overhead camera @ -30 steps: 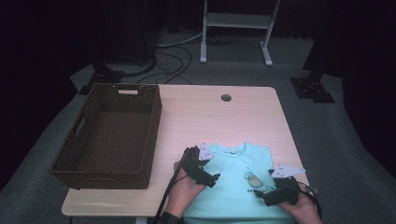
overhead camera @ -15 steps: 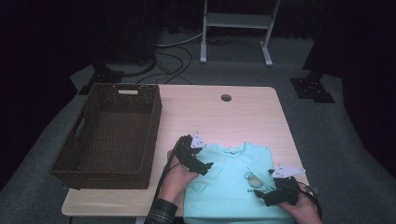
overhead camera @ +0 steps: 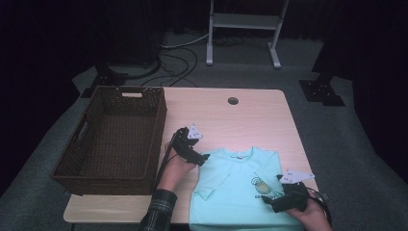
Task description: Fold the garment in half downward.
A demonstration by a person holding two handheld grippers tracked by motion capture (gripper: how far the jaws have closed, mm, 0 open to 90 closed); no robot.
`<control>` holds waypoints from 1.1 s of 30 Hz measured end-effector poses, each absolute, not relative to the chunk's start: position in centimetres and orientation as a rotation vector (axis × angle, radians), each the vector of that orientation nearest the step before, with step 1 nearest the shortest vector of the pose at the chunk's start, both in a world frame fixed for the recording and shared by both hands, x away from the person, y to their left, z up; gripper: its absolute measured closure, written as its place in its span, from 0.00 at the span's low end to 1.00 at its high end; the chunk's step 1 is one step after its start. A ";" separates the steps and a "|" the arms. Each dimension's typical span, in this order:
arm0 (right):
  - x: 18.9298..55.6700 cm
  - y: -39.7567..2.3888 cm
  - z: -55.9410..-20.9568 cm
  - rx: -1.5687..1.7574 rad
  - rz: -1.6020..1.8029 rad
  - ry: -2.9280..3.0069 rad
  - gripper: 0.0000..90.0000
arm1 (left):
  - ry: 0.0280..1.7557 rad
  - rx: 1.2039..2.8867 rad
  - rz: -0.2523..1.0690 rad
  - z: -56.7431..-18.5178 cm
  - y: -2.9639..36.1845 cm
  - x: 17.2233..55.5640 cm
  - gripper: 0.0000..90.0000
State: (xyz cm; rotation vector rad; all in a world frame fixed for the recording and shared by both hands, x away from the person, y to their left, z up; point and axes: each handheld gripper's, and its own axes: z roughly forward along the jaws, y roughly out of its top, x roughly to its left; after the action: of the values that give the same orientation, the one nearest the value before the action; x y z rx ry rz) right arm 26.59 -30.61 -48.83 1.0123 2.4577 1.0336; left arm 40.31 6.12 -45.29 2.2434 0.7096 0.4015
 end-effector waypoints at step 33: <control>26.8 -30.6 -48.5 0.952 1.038 2.508 0.00 | 0.824 2.222 0.348 -48.4 7.7 42.3 0.00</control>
State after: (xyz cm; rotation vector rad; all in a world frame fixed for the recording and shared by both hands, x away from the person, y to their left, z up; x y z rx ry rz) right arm 26.80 -30.60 -48.53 0.9523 2.5077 1.0380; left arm 42.34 7.66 -48.36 2.2217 0.8241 0.3480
